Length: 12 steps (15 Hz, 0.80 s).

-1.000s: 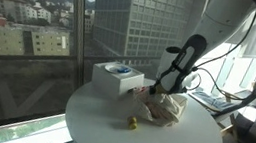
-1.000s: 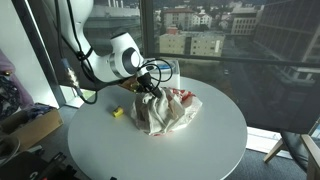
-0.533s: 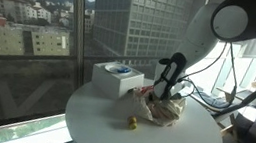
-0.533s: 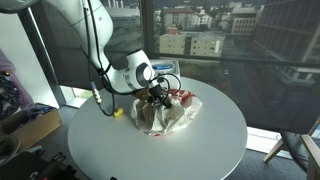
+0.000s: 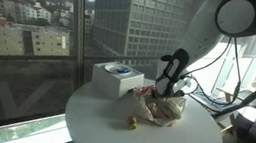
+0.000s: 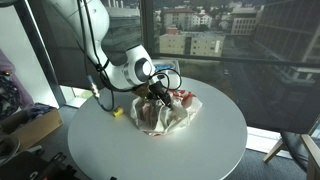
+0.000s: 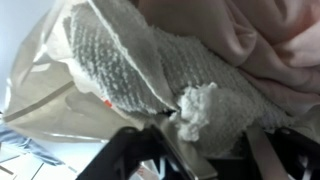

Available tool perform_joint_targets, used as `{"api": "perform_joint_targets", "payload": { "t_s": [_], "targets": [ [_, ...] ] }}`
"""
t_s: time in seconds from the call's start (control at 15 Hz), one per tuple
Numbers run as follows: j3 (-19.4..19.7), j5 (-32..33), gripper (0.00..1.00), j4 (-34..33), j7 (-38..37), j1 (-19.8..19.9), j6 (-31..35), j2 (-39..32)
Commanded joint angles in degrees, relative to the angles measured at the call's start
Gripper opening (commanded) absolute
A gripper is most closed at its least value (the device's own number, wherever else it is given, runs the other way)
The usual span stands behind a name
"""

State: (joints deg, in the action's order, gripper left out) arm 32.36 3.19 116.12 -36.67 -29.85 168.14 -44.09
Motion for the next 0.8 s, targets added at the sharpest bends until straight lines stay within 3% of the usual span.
{"api": "perform_joint_targets", "payload": {
  "t_s": [0.0,0.13,0.47,0.73],
  "targets": [
    [6.8,1.5,0.88,9.6,-2.8,-7.4,1.9,6.6],
    [8.9,1.5,1.00,13.5,-1.9,-9.9,2.9,9.6],
    [15.9,1.2,1.00,24.1,0.6,-18.8,8.5,16.0],
    [12.6,1.1,1.00,30.6,11.1,-19.7,9.6,22.3]
  ]
}}
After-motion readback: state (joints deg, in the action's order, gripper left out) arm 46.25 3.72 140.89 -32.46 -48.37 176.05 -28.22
